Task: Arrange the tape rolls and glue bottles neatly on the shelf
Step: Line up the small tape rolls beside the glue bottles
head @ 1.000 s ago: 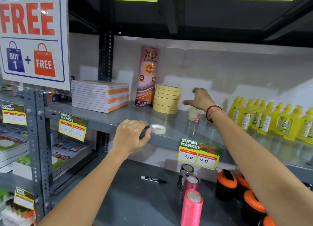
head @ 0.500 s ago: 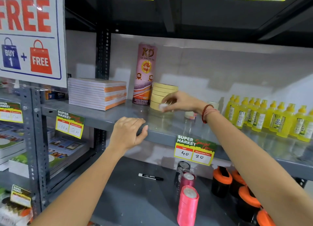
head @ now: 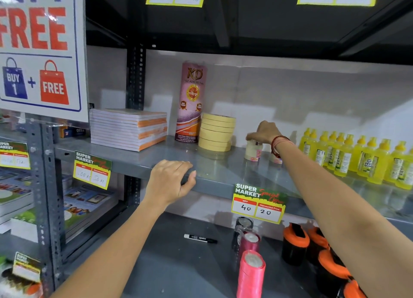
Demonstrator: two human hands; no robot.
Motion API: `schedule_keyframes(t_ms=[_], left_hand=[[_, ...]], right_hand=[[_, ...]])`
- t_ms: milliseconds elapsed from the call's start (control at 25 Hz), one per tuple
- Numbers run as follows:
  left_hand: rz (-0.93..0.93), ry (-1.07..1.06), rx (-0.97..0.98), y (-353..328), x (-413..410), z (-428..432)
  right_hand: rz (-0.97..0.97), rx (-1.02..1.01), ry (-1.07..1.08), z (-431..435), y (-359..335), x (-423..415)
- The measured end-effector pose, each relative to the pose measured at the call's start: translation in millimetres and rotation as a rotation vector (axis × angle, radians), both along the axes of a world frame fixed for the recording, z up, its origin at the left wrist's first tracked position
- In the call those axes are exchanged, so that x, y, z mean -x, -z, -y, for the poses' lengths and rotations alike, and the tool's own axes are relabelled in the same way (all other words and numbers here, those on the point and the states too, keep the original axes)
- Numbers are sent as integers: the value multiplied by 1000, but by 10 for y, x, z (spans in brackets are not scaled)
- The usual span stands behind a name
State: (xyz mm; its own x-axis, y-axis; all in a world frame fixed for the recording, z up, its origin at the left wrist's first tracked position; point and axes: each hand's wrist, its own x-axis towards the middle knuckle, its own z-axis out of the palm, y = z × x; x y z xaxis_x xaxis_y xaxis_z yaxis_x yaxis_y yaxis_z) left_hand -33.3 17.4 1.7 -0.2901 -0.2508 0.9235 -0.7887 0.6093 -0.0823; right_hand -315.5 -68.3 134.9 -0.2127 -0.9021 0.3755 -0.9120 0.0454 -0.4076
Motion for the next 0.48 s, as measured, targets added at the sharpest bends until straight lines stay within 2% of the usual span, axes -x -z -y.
schedule_keyframes(t_ms=[480], left_hand=[[40,-2,-56,-24,-7,-76]], right_hand=[[24,-36,-14,-15,108,104]])
